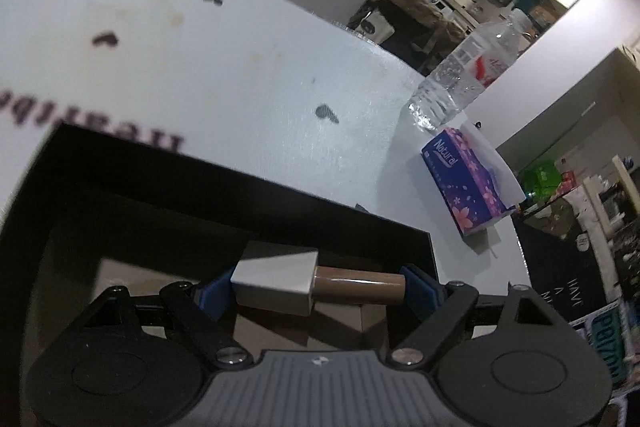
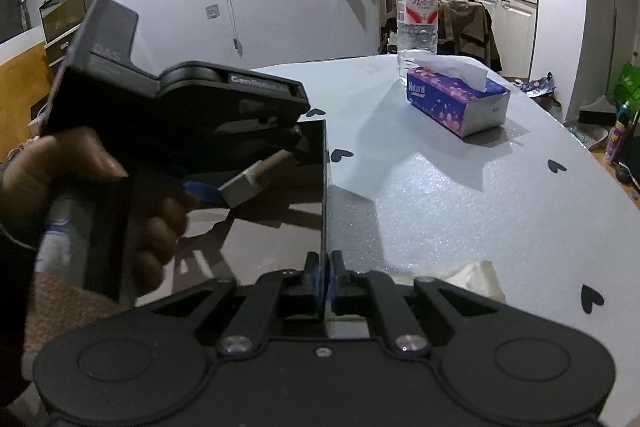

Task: Organize rigid objects
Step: 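Carry the white block into the black box and open the left tool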

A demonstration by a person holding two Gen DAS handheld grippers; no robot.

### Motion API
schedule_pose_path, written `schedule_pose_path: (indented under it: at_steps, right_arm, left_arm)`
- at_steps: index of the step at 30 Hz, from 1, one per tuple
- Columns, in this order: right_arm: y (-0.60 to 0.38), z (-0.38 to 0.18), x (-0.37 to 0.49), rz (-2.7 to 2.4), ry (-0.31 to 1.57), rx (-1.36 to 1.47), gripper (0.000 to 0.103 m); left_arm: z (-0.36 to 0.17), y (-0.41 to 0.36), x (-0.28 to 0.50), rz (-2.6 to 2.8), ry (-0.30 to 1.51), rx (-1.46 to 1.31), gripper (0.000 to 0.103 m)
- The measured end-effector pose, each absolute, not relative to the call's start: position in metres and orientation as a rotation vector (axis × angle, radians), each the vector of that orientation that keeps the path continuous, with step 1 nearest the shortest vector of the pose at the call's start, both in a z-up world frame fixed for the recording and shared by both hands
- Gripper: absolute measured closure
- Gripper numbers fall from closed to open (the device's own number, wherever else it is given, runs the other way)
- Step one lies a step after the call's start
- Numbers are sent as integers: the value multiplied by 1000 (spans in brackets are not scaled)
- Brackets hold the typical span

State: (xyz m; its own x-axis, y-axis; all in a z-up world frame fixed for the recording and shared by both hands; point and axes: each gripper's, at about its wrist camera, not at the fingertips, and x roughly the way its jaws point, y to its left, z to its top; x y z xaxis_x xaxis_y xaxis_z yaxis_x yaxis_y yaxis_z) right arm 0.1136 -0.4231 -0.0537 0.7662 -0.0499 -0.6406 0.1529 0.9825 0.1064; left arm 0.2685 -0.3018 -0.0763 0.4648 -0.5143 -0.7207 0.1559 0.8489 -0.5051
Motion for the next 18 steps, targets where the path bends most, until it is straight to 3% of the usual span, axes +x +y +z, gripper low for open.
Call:
schedule_pose_path:
  at_steps: [3, 18]
  right_arm:
    - [-425, -54, 114, -108, 690, 168, 97]
    - [-427, -55, 115, -114, 687, 189, 97]
  left_arm:
    - [-74, -301, 268, -439, 991, -412, 2]
    - [-47, -281, 236, -556, 930, -306, 1]
